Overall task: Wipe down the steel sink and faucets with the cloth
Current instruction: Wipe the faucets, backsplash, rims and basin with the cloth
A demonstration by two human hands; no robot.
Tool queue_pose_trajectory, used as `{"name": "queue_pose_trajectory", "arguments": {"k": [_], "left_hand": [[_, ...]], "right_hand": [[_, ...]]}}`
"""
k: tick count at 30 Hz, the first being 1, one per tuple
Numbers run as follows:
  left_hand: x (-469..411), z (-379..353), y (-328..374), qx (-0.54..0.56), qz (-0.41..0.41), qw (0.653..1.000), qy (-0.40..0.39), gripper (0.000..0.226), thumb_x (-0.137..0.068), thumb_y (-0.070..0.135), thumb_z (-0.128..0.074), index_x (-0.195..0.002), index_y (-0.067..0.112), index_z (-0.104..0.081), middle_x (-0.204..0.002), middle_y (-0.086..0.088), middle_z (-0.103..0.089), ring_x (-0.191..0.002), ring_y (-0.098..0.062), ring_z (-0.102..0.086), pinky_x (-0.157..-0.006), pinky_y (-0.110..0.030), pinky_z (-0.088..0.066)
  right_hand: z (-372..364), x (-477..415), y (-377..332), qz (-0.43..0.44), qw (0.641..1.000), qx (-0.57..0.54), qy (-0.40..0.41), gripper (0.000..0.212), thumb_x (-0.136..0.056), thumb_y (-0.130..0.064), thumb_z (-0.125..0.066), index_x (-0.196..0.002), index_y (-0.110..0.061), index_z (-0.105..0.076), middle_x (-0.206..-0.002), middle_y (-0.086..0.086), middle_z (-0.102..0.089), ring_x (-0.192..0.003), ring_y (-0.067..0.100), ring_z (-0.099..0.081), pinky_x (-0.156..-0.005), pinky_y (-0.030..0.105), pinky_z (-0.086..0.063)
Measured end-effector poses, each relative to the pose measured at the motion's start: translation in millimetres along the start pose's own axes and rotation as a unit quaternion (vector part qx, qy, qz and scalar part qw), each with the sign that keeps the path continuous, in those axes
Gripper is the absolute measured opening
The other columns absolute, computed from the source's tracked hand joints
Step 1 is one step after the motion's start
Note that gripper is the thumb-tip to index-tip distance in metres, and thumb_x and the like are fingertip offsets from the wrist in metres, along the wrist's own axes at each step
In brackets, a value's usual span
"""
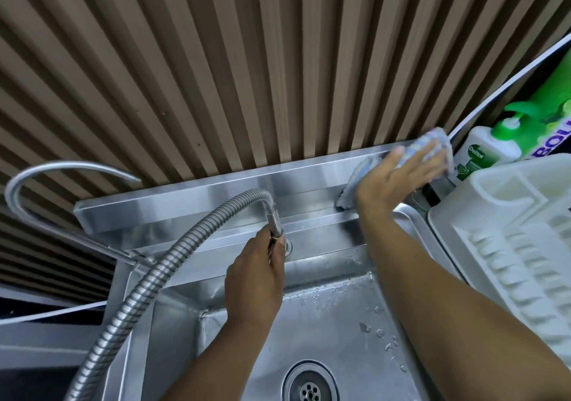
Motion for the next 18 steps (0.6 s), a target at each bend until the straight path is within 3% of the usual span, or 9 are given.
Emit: {"name": "queue_pose_trajectory", "arguments": {"k": [2, 4, 6, 7, 9, 11, 13, 14, 18], "left_hand": [[0, 1, 0, -0.003, -0.004, 1.0, 0.007, 0.019, -0.101, 0.04, -0.045, -0.11, 0.031, -0.06, -0.095, 0.012, -0.069, -0.087, -0.02, -0.065, -0.069, -0.032, -0.047], [0, 1, 2, -0.012, -0.014, 1.0, 0.01, 0.017, -0.101, 0.037, -0.047, -0.106, 0.029, -0.061, -0.092, 0.009, -0.069, -0.085, -0.024, -0.064, -0.066, -0.034, -0.046], [0, 2, 3, -0.019, -0.02, 1.0, 0.012, 0.017, -0.1, 0.037, -0.047, -0.104, 0.027, -0.06, -0.09, 0.007, -0.068, -0.085, -0.027, -0.063, -0.065, -0.036, -0.046], [0, 2, 4, -0.02, -0.022, 0.999, 0.012, 0.016, -0.1, 0.037, -0.046, -0.103, 0.028, -0.059, -0.088, 0.007, -0.068, -0.084, -0.028, -0.063, -0.065, -0.036, -0.046], [1, 3, 4, -0.019, -0.021, 1.0, 0.009, 0.016, -0.1, 0.038, -0.046, -0.102, 0.028, -0.058, -0.086, 0.006, -0.067, -0.085, -0.028, -0.062, -0.064, -0.035, -0.045], [0, 3, 4, -0.017, -0.018, 1.0, 0.003, 0.016, -0.101, 0.039, -0.045, -0.101, 0.029, -0.057, -0.086, 0.006, -0.067, -0.085, -0.028, -0.062, -0.066, -0.036, -0.046], [0, 2, 4, -0.015, -0.018, 1.0, -0.002, 0.016, -0.101, 0.04, -0.045, -0.1, 0.03, -0.057, -0.086, 0.008, -0.067, -0.085, -0.028, -0.062, -0.067, -0.038, -0.048], [0, 2, 4, -0.015, -0.019, 1.0, -0.002, 0.016, -0.101, 0.039, -0.045, -0.1, 0.03, -0.057, -0.086, 0.008, -0.068, -0.085, -0.028, -0.063, -0.067, -0.038, -0.048], [-1, 3, 5, -0.016, -0.024, 1.0, 0.007, 0.018, -0.101, 0.037, -0.045, -0.105, 0.029, -0.061, -0.088, 0.007, -0.07, -0.084, -0.027, -0.064, -0.064, -0.032, -0.04]], "right_hand": [[-16, 30, -26, 0.171, 0.977, 0.104, -0.076, 0.064, -0.102, -0.037, -0.034, -0.155, -0.002, -0.025, -0.162, 0.026, -0.019, -0.15, 0.047, -0.011, -0.12, 0.059, -0.001], [-35, 75, -41, 0.318, 0.916, 0.17, -0.178, 0.065, -0.103, -0.041, -0.034, -0.157, -0.007, -0.022, -0.163, 0.022, -0.019, -0.151, 0.043, -0.008, -0.12, 0.058, 0.004], [-44, 124, -52, 0.406, 0.861, 0.178, -0.249, 0.064, -0.104, -0.044, -0.029, -0.157, -0.009, -0.02, -0.164, 0.021, -0.017, -0.152, 0.039, -0.005, -0.12, 0.058, 0.002], [-45, 140, -53, 0.401, 0.858, 0.169, -0.271, 0.065, -0.104, -0.045, -0.026, -0.157, -0.009, -0.018, -0.165, 0.021, -0.012, -0.153, 0.037, -0.001, -0.121, 0.057, 0.001], [-42, 146, -47, 0.266, 0.916, 0.093, -0.287, 0.068, -0.105, -0.045, -0.025, -0.158, -0.008, -0.003, -0.166, 0.016, 0.008, -0.153, 0.027, 0.016, -0.124, 0.048, 0.006], [-37, 126, -24, 0.032, 0.968, -0.019, -0.248, 0.072, -0.107, -0.04, -0.03, -0.155, -0.01, 0.014, -0.163, 0.008, 0.024, -0.148, 0.013, 0.028, -0.123, 0.035, 0.01], [-30, 102, 0, -0.182, 0.962, -0.12, -0.168, 0.075, -0.108, -0.036, -0.034, -0.155, -0.009, 0.019, -0.164, 0.006, 0.026, -0.151, 0.013, 0.022, -0.125, 0.034, 0.006], [-25, 91, 6, -0.248, 0.948, -0.152, -0.127, 0.075, -0.107, -0.036, -0.033, -0.155, -0.009, 0.018, -0.165, 0.005, 0.023, -0.153, 0.015, 0.016, -0.125, 0.036, 0.004], [-6, 43, 22, -0.307, 0.937, -0.165, -0.03, 0.071, -0.108, -0.038, -0.031, -0.159, -0.011, 0.01, -0.168, 0.003, 0.011, -0.154, 0.016, 0.009, -0.124, 0.036, 0.001]]}}
Point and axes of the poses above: each hand's wrist, its own x-axis away from the middle knuckle, its own z-axis out of the back of the hand, y = z × x, the point moved 10 cm from there along -x, towards the middle knuckle
